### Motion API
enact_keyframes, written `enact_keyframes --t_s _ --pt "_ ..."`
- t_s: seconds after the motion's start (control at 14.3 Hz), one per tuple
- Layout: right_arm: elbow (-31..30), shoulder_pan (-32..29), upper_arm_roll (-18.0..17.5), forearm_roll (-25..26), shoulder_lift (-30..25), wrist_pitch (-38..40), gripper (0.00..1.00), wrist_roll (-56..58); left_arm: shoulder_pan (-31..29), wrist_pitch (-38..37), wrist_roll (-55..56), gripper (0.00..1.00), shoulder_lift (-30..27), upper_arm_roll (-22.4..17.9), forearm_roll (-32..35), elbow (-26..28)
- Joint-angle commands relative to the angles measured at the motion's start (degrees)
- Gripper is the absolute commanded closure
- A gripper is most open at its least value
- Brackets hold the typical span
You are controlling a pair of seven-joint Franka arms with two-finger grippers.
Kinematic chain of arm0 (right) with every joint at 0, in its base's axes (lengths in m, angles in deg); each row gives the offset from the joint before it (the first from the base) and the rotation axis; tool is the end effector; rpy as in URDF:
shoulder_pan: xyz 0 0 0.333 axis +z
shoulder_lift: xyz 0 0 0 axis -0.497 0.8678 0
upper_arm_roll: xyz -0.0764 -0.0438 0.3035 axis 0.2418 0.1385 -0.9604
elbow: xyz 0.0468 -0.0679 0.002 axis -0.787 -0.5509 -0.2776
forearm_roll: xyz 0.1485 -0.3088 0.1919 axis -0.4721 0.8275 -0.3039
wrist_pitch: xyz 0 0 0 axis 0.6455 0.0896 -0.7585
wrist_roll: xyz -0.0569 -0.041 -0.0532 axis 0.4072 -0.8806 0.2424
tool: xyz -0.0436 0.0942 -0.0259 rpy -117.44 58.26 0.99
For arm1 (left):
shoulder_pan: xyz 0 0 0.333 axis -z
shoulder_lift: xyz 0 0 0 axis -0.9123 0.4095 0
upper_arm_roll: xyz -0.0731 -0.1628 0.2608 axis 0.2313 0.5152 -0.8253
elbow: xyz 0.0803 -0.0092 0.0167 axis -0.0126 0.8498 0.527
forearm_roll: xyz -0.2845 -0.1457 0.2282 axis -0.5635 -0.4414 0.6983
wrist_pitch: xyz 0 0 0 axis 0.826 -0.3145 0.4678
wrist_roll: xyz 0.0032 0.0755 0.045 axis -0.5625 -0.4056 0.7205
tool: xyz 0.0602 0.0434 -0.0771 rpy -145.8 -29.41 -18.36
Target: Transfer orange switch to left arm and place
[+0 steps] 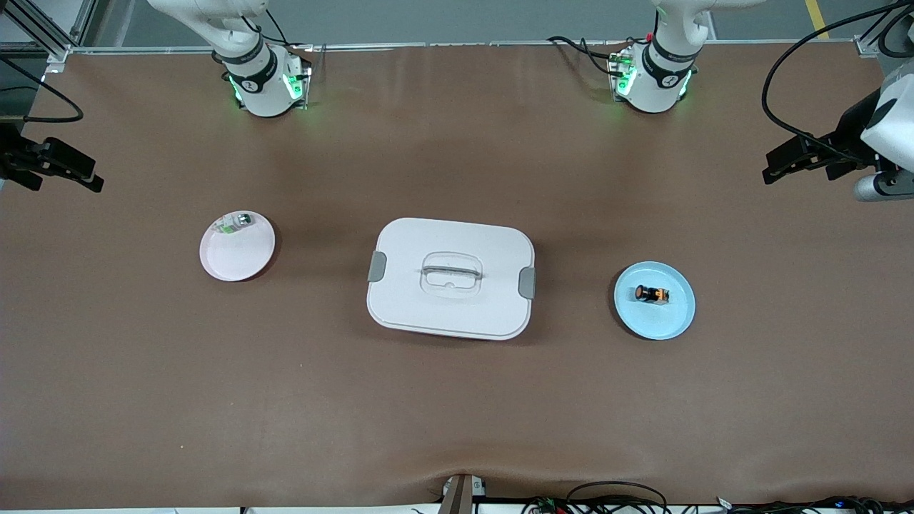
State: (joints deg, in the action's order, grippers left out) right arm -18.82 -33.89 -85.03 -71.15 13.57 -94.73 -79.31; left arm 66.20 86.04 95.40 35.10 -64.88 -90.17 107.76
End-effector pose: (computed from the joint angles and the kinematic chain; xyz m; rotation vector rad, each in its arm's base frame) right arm 0.5368 -0.0356 0.6327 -3.1150 0.0861 0.0103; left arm 0.5451 -0.0458 0.6340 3.1108 0.0946 -0.1118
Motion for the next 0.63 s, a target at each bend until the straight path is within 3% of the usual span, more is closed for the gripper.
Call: enact_keyframes --t_s 0.0,0.21,0.56 --pt "1.0 -0.7 -0.3 0.7 0.2 0.2 0.00 0.3 0.4 2.7 -0.9 0.00 -1.9 0.1 0.8 3.2" --pt "1.5 -0.6 -0.2 0.8 0.5 0.7 0.00 -0.1 0.4 5.0 -0.9 0.00 -4.9 1.3 0.9 7.5" --pt "1.9 -0.9 -0.2 0.9 0.6 0.7 0.00 0.1 0.3 4.7 -0.5 0.00 -2.0 1.2 0.8 4.3"
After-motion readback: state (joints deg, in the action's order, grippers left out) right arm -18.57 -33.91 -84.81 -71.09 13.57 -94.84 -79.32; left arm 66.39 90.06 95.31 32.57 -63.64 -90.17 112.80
